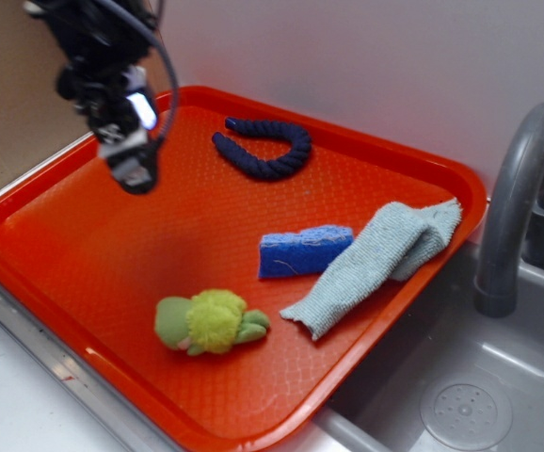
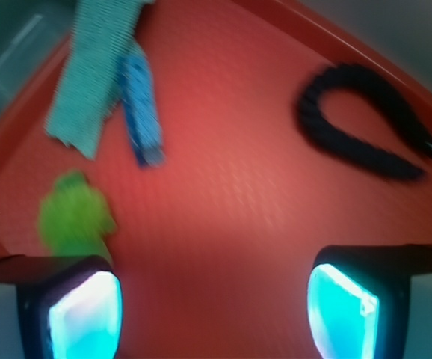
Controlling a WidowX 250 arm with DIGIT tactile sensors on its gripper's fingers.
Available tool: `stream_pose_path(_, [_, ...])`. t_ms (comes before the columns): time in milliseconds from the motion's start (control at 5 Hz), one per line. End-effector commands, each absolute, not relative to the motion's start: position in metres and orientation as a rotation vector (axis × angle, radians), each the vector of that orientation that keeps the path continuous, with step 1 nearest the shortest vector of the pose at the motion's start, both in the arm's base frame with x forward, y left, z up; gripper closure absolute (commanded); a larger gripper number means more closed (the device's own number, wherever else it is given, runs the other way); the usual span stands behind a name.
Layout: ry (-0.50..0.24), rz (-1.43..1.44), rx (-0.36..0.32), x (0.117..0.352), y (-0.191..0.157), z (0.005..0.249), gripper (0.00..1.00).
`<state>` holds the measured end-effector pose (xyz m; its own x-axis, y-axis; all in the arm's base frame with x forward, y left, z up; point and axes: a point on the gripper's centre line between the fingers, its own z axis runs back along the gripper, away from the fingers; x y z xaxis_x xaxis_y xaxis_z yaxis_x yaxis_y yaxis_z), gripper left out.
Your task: Grab the blue sponge.
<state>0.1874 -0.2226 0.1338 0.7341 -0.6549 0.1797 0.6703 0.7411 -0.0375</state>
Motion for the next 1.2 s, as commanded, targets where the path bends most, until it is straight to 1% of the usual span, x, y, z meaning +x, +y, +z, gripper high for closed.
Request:
stream_pose_path(0, [-0.116, -0.804, -0.078, 0.196, -0.280, 0.114, 0.00])
stream_pose_path(200, [-0.075, -0.869, -0.097, 0.207, -0.289, 0.094, 0.00])
stream_pose_path(400, [-0.016, -0.903, -0.025, 0.203, -0.313, 0.074, 0.00])
stream_pose_path(600, [0.034, -0.917, -0.004, 0.203, -0.316, 0.054, 0.00])
stream_pose_path(800, [0.046, -0.921, -0.025, 0.203, -0.316, 0.046, 1.00])
stream_pose_path(1000, [0.041, -0.871, -0.005, 0.201, -0.314, 0.049, 1.00])
